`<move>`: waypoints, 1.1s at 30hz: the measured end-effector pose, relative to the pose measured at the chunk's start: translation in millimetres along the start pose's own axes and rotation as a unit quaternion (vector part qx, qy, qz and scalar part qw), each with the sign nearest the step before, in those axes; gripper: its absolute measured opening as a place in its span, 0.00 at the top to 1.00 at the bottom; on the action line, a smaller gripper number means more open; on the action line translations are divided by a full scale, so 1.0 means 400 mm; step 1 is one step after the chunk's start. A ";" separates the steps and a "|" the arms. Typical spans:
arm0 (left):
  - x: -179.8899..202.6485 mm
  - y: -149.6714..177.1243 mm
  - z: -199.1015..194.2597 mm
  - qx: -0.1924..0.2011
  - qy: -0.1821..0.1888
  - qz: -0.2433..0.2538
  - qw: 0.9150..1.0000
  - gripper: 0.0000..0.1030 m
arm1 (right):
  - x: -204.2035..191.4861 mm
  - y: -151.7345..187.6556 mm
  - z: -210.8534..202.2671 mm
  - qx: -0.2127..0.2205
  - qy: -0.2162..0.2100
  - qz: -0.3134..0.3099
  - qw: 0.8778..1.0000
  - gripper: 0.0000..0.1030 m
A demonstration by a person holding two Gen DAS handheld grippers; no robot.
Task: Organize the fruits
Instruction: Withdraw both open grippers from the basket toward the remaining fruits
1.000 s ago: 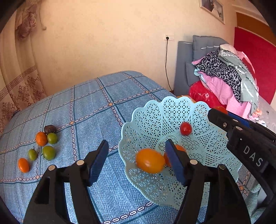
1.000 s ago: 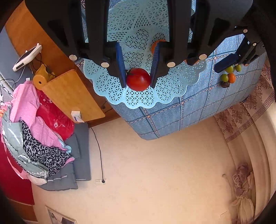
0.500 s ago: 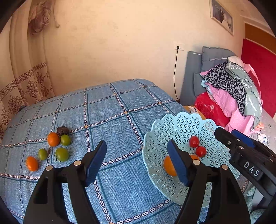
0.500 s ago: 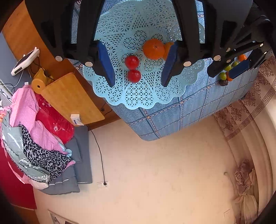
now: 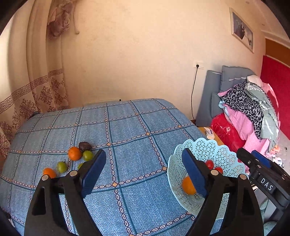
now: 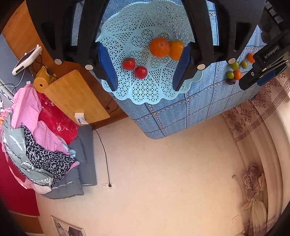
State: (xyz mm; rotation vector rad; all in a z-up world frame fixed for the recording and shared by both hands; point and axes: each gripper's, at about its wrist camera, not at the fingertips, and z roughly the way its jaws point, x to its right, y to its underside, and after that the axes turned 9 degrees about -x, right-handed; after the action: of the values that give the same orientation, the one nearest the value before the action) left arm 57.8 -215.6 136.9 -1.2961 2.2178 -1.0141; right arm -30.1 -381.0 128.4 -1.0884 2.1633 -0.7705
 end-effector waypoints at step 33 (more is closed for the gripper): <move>-0.440 0.073 -0.034 -0.030 -0.167 -0.093 0.981 0.11 | -0.261 0.078 0.033 -0.041 -0.094 -0.094 0.990 0.07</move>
State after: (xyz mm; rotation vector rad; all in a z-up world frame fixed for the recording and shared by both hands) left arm 120.6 -49.2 118.2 -1.5931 1.9136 -0.7303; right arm 15.0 -281.0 123.0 -1.3668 1.9687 -0.6361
